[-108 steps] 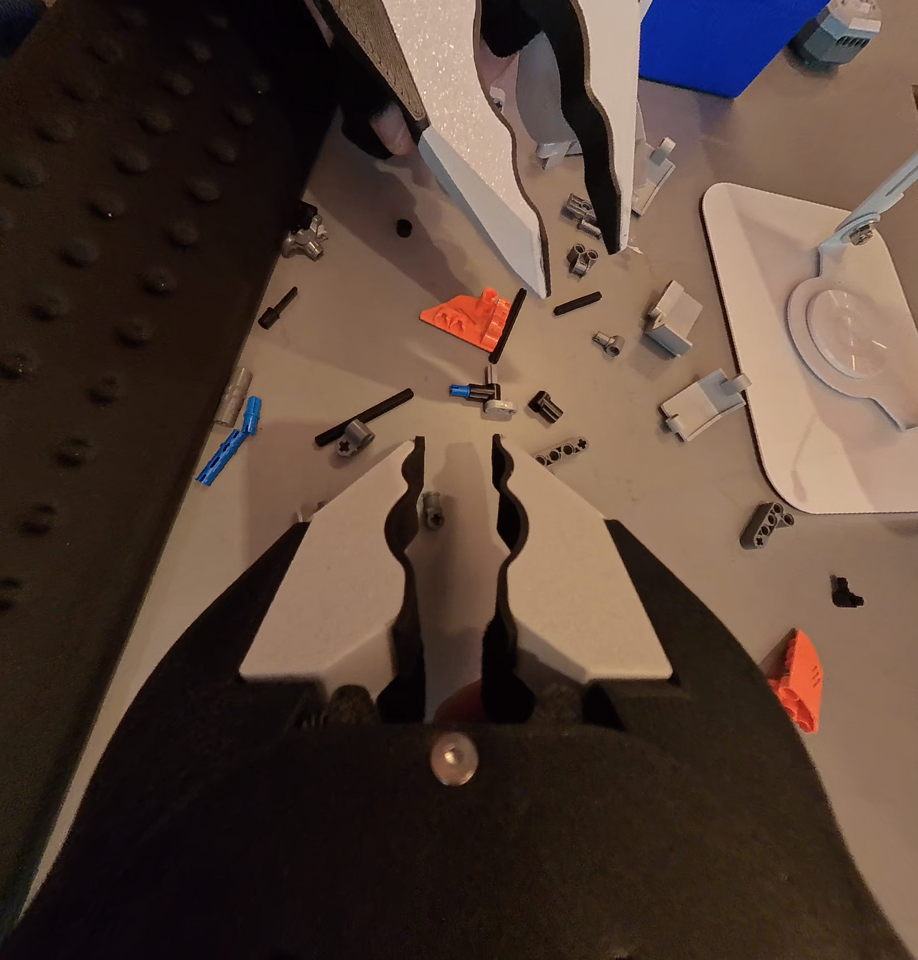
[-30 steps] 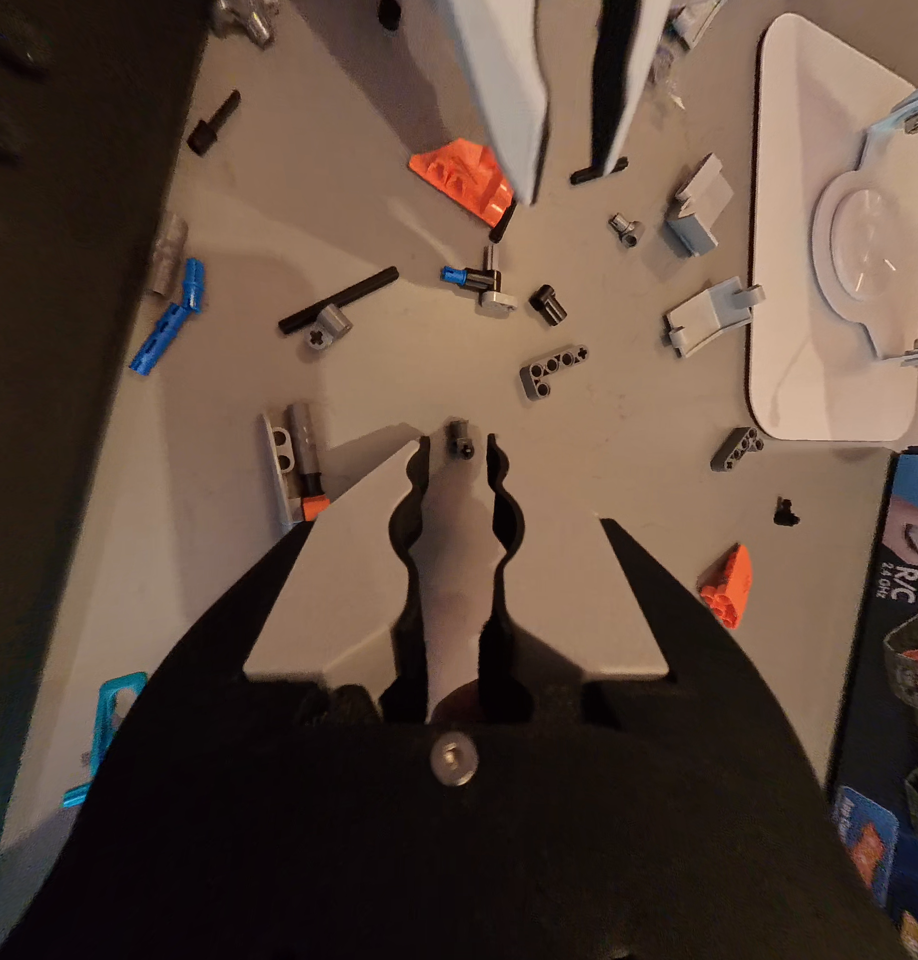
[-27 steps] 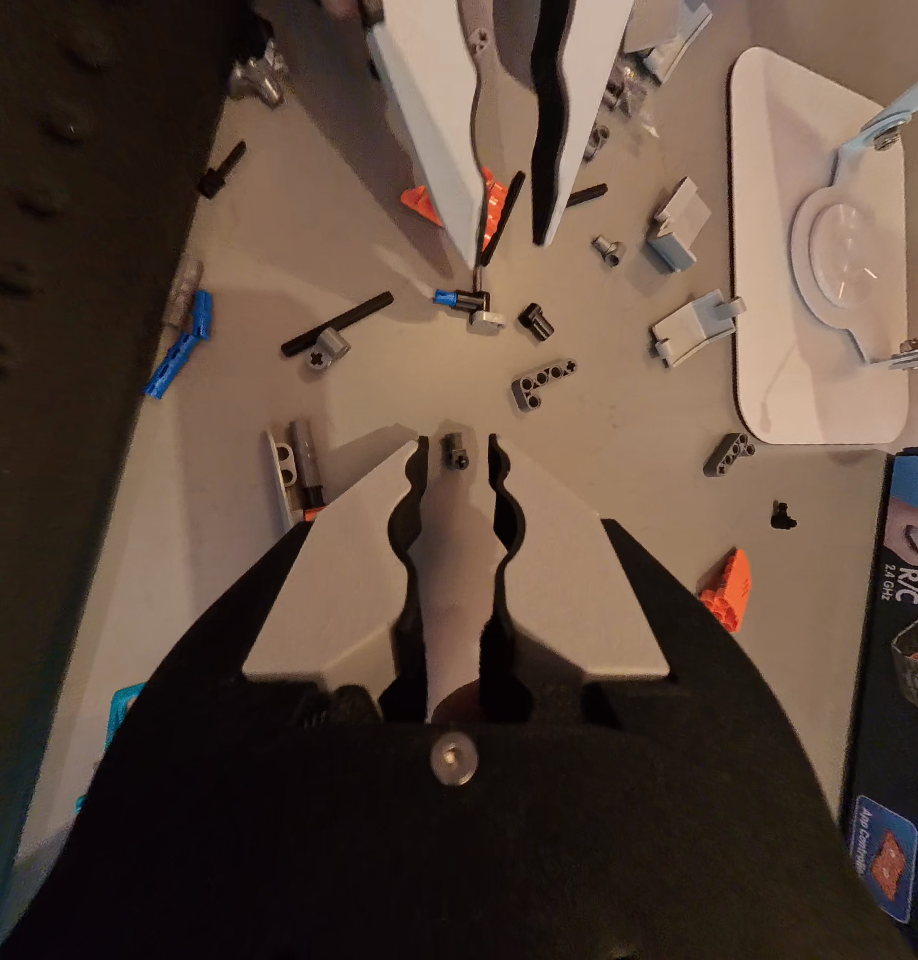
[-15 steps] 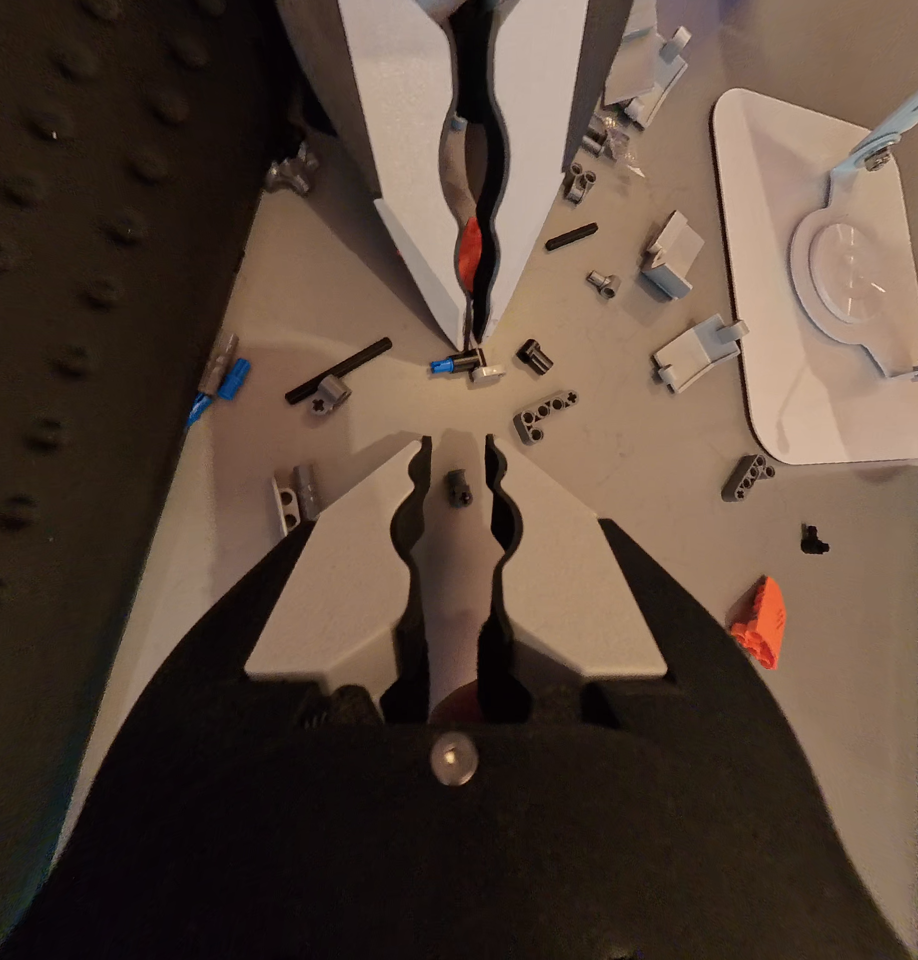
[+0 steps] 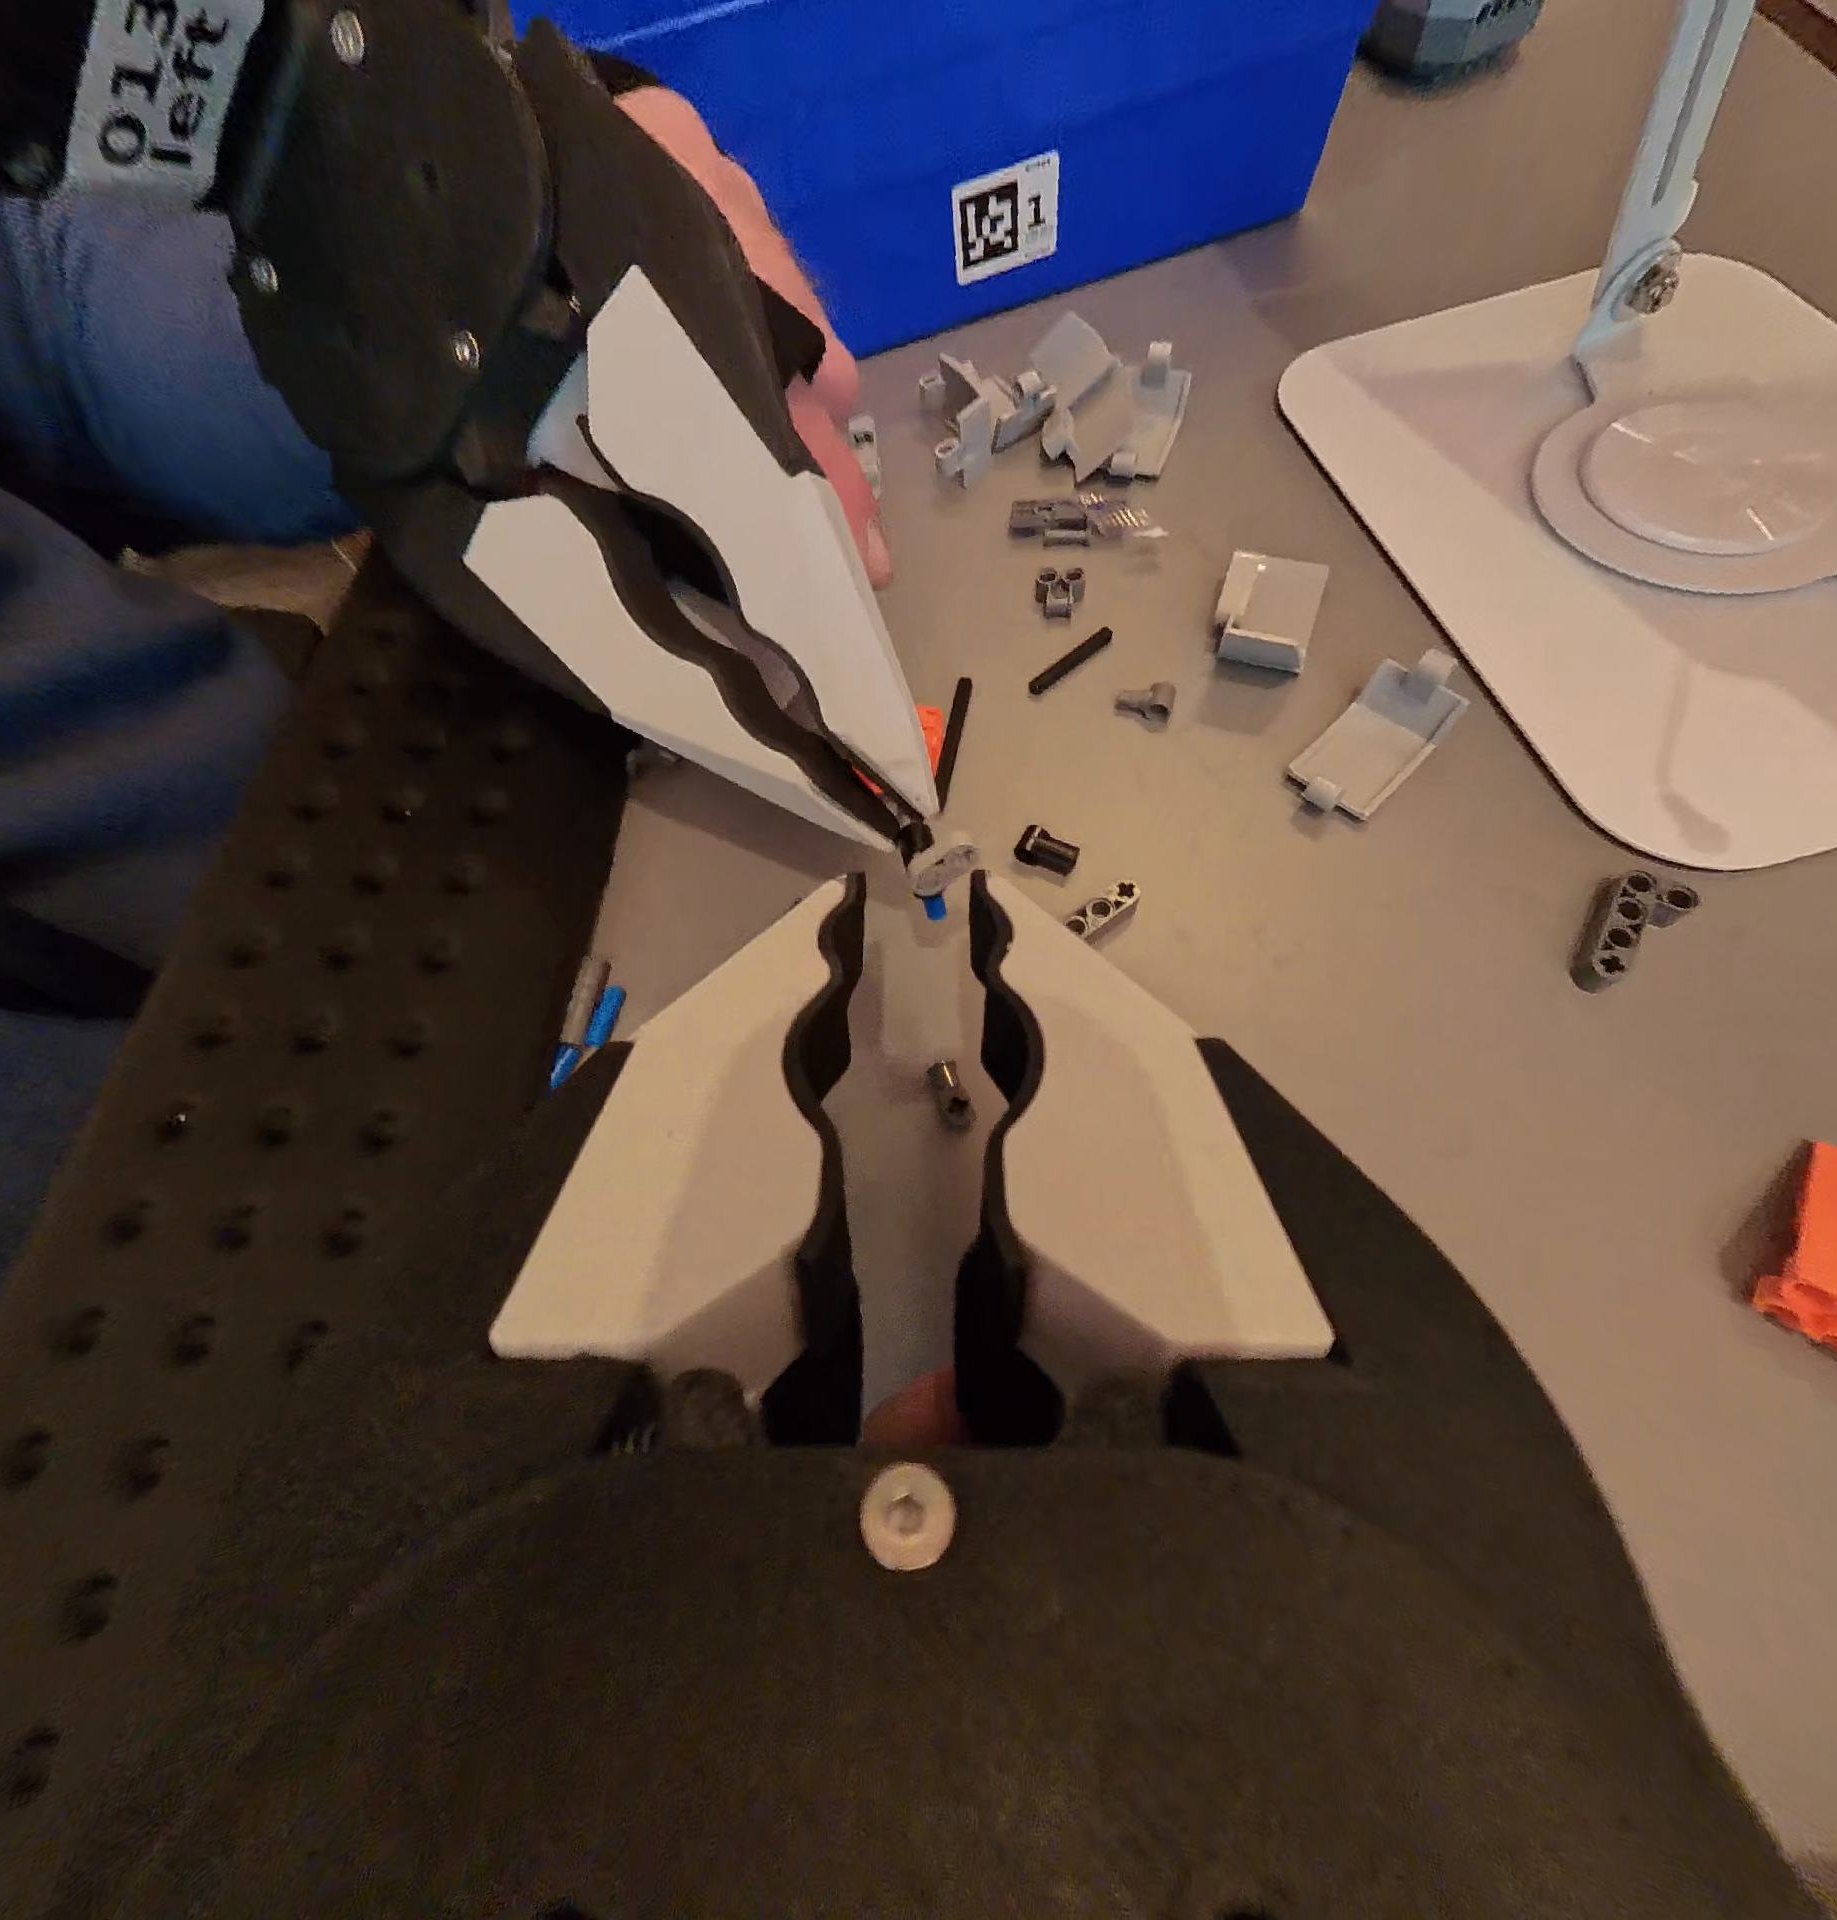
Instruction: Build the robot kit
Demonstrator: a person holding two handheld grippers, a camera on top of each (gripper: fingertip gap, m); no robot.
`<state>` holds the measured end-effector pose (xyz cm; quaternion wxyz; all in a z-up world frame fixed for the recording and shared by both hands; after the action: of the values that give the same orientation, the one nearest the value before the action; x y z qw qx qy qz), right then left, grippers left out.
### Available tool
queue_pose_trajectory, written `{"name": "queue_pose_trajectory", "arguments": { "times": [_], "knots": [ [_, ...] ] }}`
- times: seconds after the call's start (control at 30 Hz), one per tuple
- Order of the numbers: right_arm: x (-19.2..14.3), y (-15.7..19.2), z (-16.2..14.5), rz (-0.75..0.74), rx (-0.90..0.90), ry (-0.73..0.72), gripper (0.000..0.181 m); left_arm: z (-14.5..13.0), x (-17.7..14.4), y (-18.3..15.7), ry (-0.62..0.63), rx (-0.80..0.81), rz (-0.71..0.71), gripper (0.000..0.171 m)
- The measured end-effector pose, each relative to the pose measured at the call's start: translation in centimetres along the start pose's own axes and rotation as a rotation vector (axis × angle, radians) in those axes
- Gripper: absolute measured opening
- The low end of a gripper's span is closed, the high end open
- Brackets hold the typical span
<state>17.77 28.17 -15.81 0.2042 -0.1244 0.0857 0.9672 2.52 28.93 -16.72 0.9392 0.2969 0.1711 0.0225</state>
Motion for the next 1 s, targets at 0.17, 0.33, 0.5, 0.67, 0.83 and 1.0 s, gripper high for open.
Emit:
{"name": "queue_pose_trajectory", "arguments": {
  "times": [0.17,0.33,0.5,0.67,0.83,1.0],
  "knots": [
    [-0.1,-0.2,0.2,-0.007,0.014,-0.033,0.011,0.5,0.0,0.0,-0.034,0.022,0.011,0.004],
    [-0.5,-0.5,0.6,0.020,0.106,-0.094,0.014,1.2,-0.3,0.2,-0.092,0.051,0.048,0.004],
    [-0.4,-0.4,0.8,0.039,0.128,-0.115,0.006,1.3,-0.2,-0.1,-0.075,0.132,0.081,0.004],
    [-0.8,-0.2,1.4,0.020,0.091,-0.148,0.005,1.5,-0.3,0.5,-0.108,0.032,0.089,0.014],
    [-1.3,0.1,1.8,0.020,0.027,-0.177,0.005,1.8,-0.4,1.4,-0.176,-0.185,0.043,0.023],
    [-1.2,0.7,2.0,0.030,-0.043,-0.175,0.005,1.9,-0.2,1.7,-0.231,-0.339,-0.024,0.010]
  ]
}}
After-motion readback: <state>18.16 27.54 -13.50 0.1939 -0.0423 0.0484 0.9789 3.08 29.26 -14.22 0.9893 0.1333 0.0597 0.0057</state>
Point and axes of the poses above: each gripper's, where its closed fingertips meet, x out along the fingers, z out of its top, y = z × x across the jaws, the point moved 9 cm from there along -x, back along the fingers, and after that the axes turned 15 degrees about -y, right-handed, at the moved point
